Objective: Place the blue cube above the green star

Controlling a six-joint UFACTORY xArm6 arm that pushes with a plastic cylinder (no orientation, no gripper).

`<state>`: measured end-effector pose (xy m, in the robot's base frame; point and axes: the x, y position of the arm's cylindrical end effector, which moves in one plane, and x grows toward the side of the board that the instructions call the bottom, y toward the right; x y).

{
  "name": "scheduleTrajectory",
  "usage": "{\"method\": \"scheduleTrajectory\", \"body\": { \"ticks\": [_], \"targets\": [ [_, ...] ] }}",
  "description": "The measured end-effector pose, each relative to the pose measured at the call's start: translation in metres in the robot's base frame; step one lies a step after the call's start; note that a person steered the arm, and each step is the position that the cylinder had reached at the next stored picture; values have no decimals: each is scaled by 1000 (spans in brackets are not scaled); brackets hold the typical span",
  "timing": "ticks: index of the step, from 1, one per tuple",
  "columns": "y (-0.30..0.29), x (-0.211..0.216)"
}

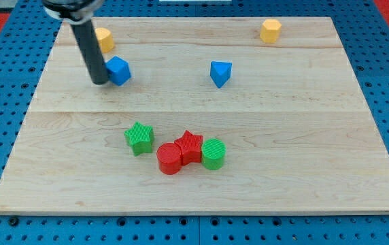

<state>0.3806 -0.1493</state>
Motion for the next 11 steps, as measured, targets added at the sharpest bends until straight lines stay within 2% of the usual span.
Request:
{"method": "scheduleTrajectory", "body": {
  "ticks": [1,2,3,4,5,6,7,8,9,10,11],
  "targets": [
    [56,-9],
    [109,-42],
    [128,-74],
    [54,-96],
    [28,-34],
    [59,0],
    [25,-34],
    [21,21],
    [48,47],
    [12,41],
    [-31,55]
  ]
}}
